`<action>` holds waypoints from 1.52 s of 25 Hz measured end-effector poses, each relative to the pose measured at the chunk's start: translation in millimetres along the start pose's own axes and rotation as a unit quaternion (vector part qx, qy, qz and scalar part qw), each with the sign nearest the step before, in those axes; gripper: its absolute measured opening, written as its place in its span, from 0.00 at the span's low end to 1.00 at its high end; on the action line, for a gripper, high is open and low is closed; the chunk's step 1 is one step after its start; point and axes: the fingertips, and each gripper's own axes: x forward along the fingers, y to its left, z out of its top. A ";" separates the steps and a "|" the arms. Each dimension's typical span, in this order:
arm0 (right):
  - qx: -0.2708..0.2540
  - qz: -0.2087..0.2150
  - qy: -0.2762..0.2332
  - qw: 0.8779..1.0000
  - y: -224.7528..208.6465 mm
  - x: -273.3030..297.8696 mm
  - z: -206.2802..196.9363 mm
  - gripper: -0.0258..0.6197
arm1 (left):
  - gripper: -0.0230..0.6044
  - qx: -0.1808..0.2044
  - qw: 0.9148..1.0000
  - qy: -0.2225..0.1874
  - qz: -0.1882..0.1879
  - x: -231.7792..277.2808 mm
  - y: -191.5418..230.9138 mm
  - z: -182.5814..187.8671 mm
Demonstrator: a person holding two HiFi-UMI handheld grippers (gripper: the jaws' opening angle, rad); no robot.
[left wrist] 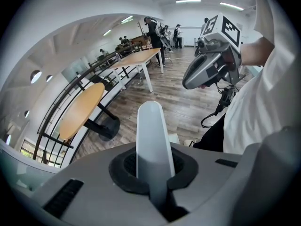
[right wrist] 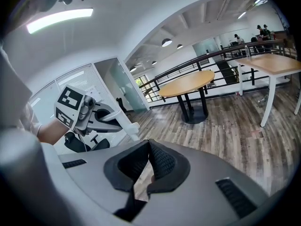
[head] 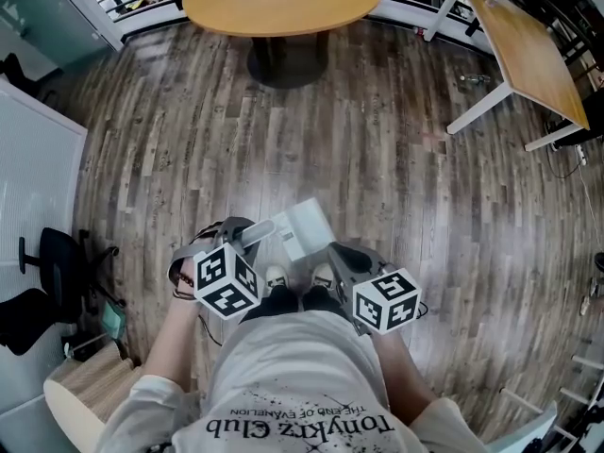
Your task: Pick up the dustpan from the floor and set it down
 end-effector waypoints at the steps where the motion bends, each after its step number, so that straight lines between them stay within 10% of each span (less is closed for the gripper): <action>1: -0.001 0.000 -0.001 1.000 0.9 0.2 0.9 0.07 | 0.10 0.000 1.000 0.000 0.001 -0.7 0.1 -0.4; 38: 0.003 -0.003 -0.004 1.000 9.0 5.6 0.2 0.07 | 0.10 0.003 1.000 -0.002 0.014 1.4 6.8 -2.7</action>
